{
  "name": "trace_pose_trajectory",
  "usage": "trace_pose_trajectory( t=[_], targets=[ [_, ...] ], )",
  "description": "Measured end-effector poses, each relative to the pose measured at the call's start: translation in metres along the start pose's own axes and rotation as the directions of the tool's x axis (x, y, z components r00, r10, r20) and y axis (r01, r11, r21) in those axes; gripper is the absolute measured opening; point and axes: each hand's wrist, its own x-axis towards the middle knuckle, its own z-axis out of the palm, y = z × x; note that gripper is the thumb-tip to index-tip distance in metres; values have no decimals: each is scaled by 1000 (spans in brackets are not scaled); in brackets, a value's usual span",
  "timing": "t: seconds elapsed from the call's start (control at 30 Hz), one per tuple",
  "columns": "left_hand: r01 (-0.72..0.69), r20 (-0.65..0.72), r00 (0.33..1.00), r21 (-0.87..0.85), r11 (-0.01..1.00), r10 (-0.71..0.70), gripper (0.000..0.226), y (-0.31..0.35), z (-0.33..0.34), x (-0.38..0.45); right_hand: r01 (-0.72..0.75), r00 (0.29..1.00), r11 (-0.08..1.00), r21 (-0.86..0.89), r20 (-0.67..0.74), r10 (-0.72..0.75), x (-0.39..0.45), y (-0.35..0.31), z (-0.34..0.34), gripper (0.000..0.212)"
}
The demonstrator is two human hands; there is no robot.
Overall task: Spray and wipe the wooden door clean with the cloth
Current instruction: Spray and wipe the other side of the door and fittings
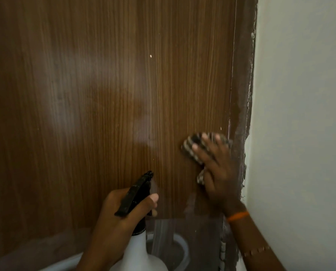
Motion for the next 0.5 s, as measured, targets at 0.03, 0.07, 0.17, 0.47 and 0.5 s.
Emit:
trace_pose_trajectory(
  t=[0.03,0.07,0.17,0.47,0.5],
  targets=[
    [-11,15,1000,-8,1000,11,52,3,2,-1,-23,1000,999,-32,-18,22,19,4,0,61],
    [-15,23,1000,-17,1000,15,50,5,3,-2,-69,997,998,-12,-22,69,34,5,-1,59],
    [-29,2,1000,-16,999,29,49,5,5,-6,-156,986,988,-2,-64,156,63,-2,-3,55],
    [-38,-85,996,-17,999,36,48,-7,10,-18,-297,955,952,-77,-7,298,-109,-44,23,68],
    [-37,-89,995,-21,999,35,49,-8,11,-20,-338,941,939,-58,-26,337,-122,-48,26,68]
  ],
)
